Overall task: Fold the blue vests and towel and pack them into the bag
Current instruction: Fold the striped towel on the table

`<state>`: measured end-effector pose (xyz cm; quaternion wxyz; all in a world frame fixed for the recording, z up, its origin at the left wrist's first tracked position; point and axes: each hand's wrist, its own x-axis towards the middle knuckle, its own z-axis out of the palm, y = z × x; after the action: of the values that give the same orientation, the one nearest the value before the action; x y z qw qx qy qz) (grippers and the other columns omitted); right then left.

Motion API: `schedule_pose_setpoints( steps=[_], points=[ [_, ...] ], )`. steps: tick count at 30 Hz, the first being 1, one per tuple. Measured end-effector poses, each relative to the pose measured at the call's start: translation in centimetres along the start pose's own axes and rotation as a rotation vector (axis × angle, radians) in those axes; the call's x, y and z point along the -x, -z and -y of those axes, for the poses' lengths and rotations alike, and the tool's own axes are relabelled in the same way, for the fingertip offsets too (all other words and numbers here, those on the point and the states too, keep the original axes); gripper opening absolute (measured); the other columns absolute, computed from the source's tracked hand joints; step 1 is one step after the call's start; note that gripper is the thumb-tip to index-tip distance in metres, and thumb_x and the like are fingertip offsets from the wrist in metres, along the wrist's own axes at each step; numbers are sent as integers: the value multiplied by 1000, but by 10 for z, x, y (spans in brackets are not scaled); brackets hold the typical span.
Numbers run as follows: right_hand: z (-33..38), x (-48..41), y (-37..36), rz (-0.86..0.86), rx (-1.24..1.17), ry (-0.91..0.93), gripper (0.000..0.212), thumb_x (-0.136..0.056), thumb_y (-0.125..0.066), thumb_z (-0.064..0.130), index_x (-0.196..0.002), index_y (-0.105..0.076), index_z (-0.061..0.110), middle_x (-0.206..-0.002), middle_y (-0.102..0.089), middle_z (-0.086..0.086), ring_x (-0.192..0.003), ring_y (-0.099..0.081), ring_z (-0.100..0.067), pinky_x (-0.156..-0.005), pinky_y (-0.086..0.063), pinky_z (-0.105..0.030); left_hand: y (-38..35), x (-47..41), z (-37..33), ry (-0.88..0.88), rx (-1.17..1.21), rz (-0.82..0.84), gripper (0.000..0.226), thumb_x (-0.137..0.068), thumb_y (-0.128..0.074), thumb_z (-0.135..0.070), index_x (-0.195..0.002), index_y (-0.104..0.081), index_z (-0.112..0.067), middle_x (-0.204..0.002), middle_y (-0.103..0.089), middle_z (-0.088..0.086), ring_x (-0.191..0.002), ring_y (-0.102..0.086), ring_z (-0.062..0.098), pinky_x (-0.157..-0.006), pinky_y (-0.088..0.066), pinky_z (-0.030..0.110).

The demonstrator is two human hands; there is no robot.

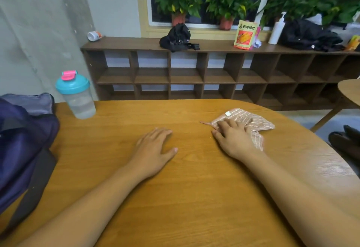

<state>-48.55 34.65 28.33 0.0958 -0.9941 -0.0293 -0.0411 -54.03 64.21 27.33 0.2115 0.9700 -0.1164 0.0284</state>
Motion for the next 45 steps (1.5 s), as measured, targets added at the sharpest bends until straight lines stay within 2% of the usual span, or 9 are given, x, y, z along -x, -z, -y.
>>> schedule_pose_setpoints(
  steps=[9,14,23,31,34,38,40,42,45],
  points=[
    [74,28,-24,6,-84,480,57,-106,-35,61,-155,-49,34,-163,-43,8,-150,-37,-19,-120,-26,-44,2,6,0,-33,45,-66,62,-100,-57,-58,-157,-39,-41,-167,-27,-18,-156,-21,9,-124,-23,42],
    [65,35,-21,44,-262,618,47,-107,-48,54,-146,-60,31,-153,-53,11,-142,-47,-13,-119,-38,-41,5,8,0,-105,-25,-51,48,-103,-54,-55,-148,-55,-38,-158,-44,-22,-150,-32,5,-117,-29,39],
    [37,25,-2,-49,-113,509,41,-107,-53,44,-146,-57,32,-149,-53,11,-139,-47,-14,-114,-40,-41,20,9,9,-76,-163,-55,53,-102,-35,-67,-137,-66,-41,-147,-55,-21,-140,-41,7,-112,-34,40],
    [20,17,4,-101,-37,319,42,-104,-57,43,-144,-59,28,-138,-61,5,-129,-53,-23,-105,-40,-44,31,8,15,-43,-214,-137,32,-103,-54,-55,-107,-77,-33,-134,-61,-17,-129,-47,12,-108,-35,37],
    [23,19,6,-128,-44,272,47,-103,-56,48,-146,-57,27,-138,-61,3,-128,-54,-24,-106,-43,-47,31,9,11,-88,-228,-168,30,-100,-58,-53,-85,-72,-31,-123,-62,-18,-123,-46,9,-103,-33,33],
    [37,24,3,-133,-283,231,38,-106,-55,41,-138,-64,22,-123,-68,-2,-115,-62,-25,-98,-52,-47,26,12,4,-108,-218,-145,39,-95,-62,-55,-66,-54,-32,-118,-57,-21,-119,-43,4,-103,-26,29],
    [38,22,0,-139,-304,220,28,-107,-57,34,-129,-68,21,-115,-69,-3,-110,-64,-29,-94,-54,-47,25,11,1,-114,-169,-158,33,-93,-62,-58,-72,-56,-34,-119,-54,-23,-119,-43,3,-104,-28,28],
    [36,21,1,-121,-295,228,23,-103,-64,29,-124,-71,22,-105,-68,1,-101,-66,-26,-90,-54,-42,22,11,0,-134,-99,-136,20,-93,-62,-60,-99,-64,-41,-130,-51,-25,-128,-42,1,-109,-31,29],
    [38,24,8,-40,-311,229,18,-98,-72,34,-113,-71,24,-97,-68,6,-90,-65,-16,-83,-54,-36,16,12,1,-154,-99,-16,41,-97,-52,-66,-135,-56,-51,-145,-47,-29,-141,-37,0,-123,-26,39]
  ],
)
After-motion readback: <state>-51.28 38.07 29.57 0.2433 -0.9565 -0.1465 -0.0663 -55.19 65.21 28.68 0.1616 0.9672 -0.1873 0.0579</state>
